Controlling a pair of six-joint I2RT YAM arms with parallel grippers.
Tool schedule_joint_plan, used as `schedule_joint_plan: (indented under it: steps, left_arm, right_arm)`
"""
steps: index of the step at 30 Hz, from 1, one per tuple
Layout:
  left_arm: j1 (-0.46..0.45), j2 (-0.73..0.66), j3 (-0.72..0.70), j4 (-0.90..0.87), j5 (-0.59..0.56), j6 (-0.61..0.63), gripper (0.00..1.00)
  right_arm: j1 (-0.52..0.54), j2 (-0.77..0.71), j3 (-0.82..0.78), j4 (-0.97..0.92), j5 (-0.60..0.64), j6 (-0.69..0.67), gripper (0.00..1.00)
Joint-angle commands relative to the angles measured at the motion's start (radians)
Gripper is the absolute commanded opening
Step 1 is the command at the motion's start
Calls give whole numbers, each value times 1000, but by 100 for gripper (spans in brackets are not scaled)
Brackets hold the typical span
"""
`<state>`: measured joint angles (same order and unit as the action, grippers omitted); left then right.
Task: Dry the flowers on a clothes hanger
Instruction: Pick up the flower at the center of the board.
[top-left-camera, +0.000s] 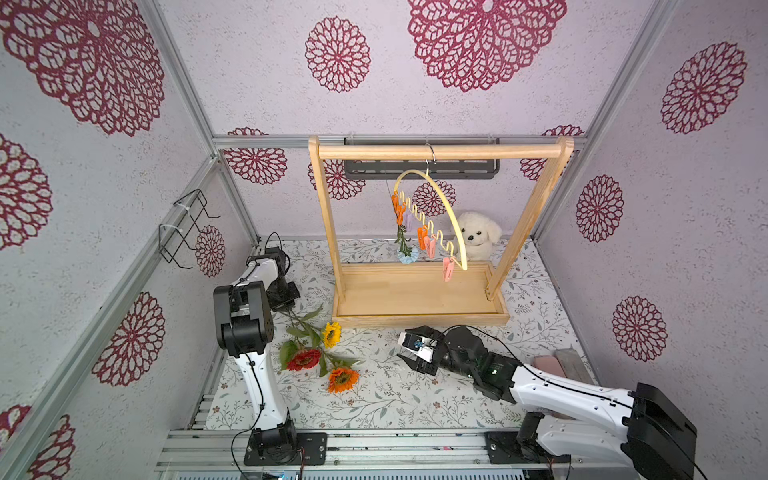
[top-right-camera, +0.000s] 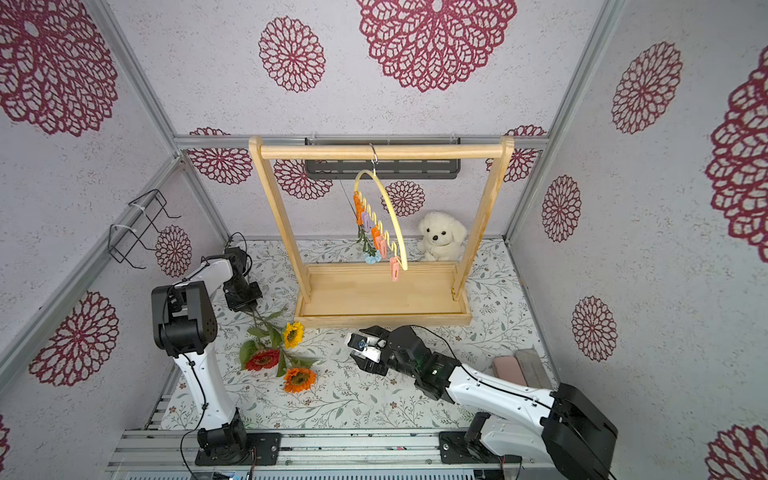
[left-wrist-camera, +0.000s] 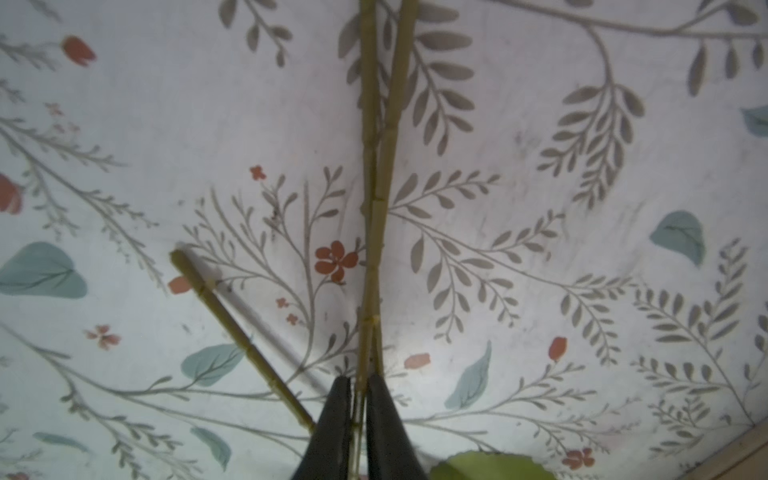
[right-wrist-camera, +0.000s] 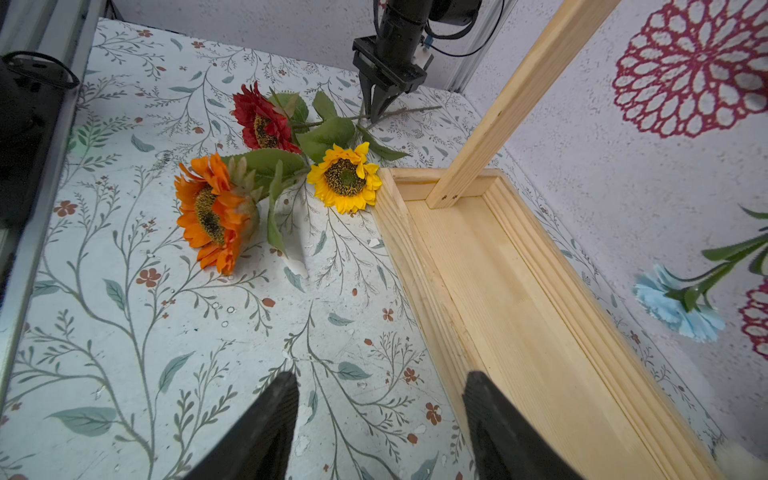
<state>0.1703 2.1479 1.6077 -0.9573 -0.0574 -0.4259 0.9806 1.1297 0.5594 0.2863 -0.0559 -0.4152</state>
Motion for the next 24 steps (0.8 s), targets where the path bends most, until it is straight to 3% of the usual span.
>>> schedule_joint_plan:
  steps: [1,6,12,21,24]
  left_arm:
    - [6,-3,21,-4,-13,11,10]
    - [7,-44,3,-6,-10,2,5]
    - [4,-144,-7,-34,21,-32,6]
    - [5,-303,-36,-57,100,-47,5]
    - [3,-374,-64,-20,173,-61,5]
  right_arm:
    - [-4,-31,23,22,5,15,67]
    - [-5,-25,25,27,0,21,67]
    - [-4,-20,31,25,-2,21,67]
    - [-4,3,49,28,-34,21,67]
    - [-4,-3,59,24,-40,33,68]
